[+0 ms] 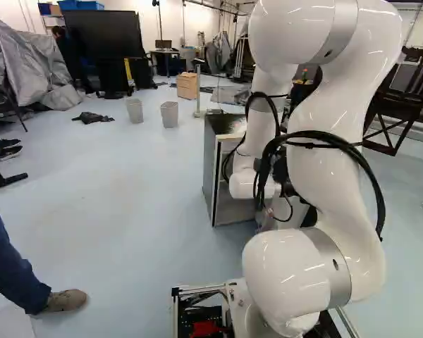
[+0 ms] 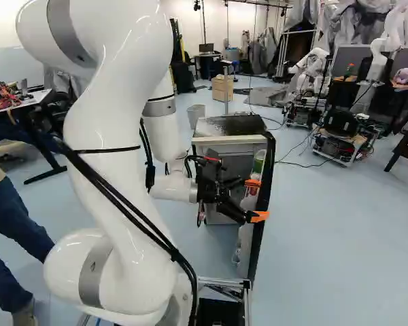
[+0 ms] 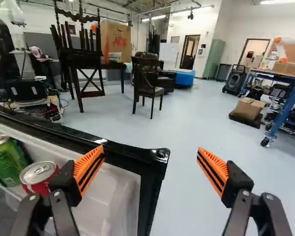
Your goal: Grab a drink from the fridge
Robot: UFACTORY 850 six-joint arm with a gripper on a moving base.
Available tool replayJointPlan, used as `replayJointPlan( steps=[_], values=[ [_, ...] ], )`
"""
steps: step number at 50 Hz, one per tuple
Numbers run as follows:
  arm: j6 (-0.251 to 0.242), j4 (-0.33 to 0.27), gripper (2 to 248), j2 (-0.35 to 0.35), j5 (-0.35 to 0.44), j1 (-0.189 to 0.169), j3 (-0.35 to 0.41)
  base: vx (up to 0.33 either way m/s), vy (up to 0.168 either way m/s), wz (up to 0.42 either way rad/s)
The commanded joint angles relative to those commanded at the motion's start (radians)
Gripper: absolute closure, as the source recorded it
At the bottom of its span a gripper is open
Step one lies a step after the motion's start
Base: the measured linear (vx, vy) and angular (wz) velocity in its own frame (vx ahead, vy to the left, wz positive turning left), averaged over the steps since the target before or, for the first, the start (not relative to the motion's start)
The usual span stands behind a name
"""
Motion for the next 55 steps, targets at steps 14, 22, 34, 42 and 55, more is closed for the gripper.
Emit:
replayJointPlan(
  steps=[14,22,34,42,55],
  values=[
    [0.000,0.000,3,-0.019,0.000,-0.079,-0.044,0.000,0.000,0.000],
    [0.000,0.000,3,-0.030,0.000,-0.123,-0.071,0.000,0.000,0.000],
    [0.000,0.000,3,-0.049,0.000,-0.186,-0.112,0.000,0.000,0.000],
    [0.000,0.000,3,-0.062,0.000,-0.227,-0.141,0.000,0.000,0.000],
    [0.000,0.000,3,-0.080,0.000,-0.283,-0.181,0.000,0.000,0.000]
  ],
)
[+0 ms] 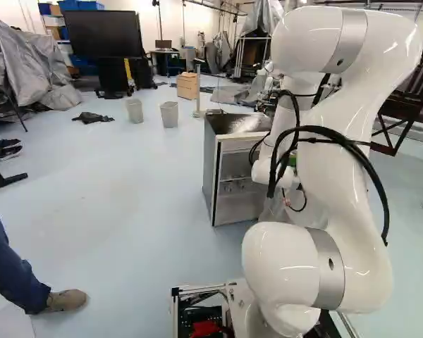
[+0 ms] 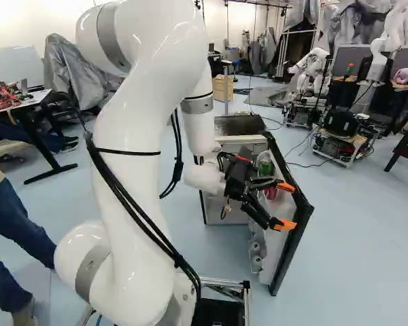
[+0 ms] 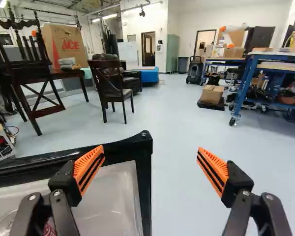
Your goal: Grab a drink from the fridge
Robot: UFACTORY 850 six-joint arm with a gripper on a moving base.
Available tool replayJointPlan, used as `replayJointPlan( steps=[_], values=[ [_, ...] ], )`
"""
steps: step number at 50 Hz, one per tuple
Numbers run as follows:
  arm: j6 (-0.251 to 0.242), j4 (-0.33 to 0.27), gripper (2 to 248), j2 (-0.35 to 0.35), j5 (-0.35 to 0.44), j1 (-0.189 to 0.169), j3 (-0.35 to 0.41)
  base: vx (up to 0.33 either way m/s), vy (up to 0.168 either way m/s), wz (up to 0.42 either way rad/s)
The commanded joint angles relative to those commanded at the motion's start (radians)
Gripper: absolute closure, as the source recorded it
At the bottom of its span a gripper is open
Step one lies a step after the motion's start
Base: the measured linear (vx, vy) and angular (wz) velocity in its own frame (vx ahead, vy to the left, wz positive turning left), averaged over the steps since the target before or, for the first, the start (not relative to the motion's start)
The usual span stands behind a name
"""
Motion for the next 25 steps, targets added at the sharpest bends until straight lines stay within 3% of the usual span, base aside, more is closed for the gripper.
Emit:
replayJointPlan(
  steps=[12,25],
  values=[
    [0.000,0.000,3,-0.013,0.000,-0.040,-0.027,0.000,0.000,0.000],
    [0.000,-0.007,3,-0.003,0.000,-0.046,-0.006,0.000,0.000,0.000]
  ],
)
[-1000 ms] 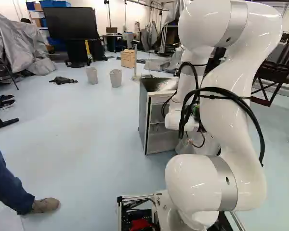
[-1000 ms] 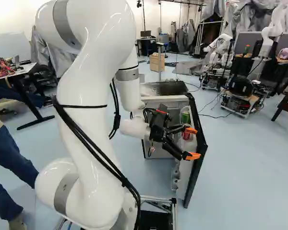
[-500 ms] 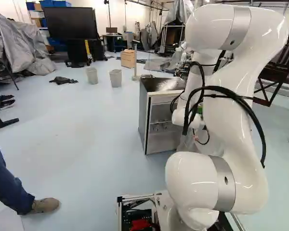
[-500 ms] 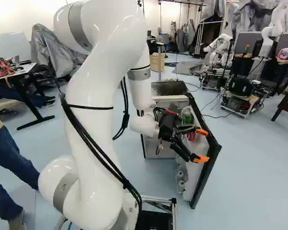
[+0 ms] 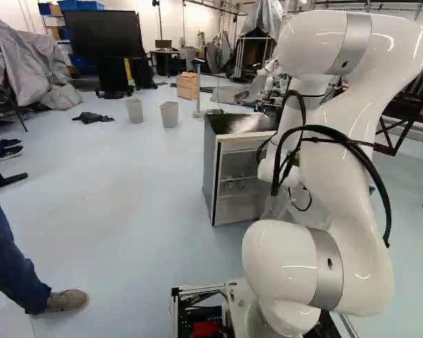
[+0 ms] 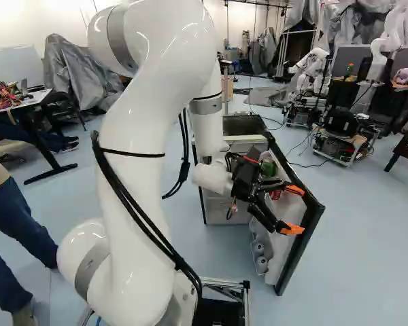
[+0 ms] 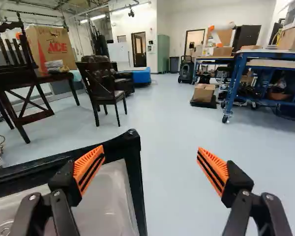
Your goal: Grab a drink from the fridge
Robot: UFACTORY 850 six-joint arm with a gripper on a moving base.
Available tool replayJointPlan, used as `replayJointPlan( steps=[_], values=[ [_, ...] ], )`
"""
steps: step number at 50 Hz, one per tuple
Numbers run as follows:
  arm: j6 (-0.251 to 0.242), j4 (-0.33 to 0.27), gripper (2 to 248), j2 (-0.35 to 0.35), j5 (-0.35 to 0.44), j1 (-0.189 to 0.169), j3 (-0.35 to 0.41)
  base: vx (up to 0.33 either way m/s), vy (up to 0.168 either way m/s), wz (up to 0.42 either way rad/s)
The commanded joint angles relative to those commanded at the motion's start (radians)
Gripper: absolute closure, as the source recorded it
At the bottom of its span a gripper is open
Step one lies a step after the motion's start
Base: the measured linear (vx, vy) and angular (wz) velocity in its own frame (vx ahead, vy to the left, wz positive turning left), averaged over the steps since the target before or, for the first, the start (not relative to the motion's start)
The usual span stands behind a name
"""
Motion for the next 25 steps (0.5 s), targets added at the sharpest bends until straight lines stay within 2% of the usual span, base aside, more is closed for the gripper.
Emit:
replayJointPlan(
  steps=[9,25],
  values=[
    [0.000,-0.055,3,0.025,0.000,0.015,0.053,0.000,0.000,0.000],
    [0.000,-0.216,3,0.082,0.000,0.050,0.164,0.000,0.000,0.000]
  ],
)
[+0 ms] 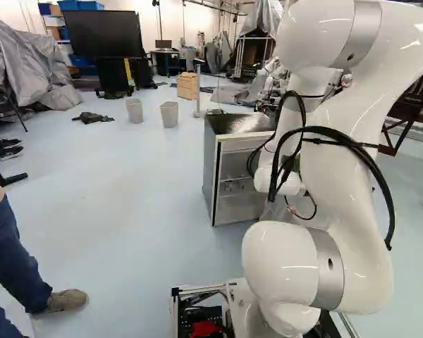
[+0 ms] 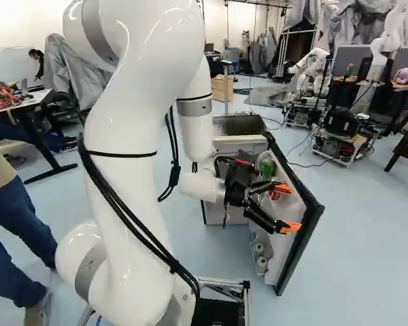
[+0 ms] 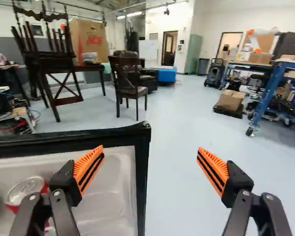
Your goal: Grab a drink from the fridge
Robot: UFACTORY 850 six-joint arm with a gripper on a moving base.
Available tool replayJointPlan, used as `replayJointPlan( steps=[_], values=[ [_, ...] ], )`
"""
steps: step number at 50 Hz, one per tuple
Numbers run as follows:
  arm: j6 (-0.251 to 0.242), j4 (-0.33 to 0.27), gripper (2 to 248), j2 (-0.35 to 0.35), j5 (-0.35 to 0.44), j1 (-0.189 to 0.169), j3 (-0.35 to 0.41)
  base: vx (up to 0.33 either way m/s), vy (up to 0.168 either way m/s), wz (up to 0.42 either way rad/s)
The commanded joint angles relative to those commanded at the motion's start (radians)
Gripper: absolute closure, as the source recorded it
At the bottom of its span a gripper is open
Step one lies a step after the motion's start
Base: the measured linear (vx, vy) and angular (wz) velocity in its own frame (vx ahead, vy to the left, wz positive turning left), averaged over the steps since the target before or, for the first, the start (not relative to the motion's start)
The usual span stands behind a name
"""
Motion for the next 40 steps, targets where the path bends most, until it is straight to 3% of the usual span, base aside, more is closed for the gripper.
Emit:
replayJointPlan(
  steps=[40],
  values=[
    [0.000,-0.420,3,0.169,0.000,0.105,0.273,0.000,0.000,0.000]
  ],
)
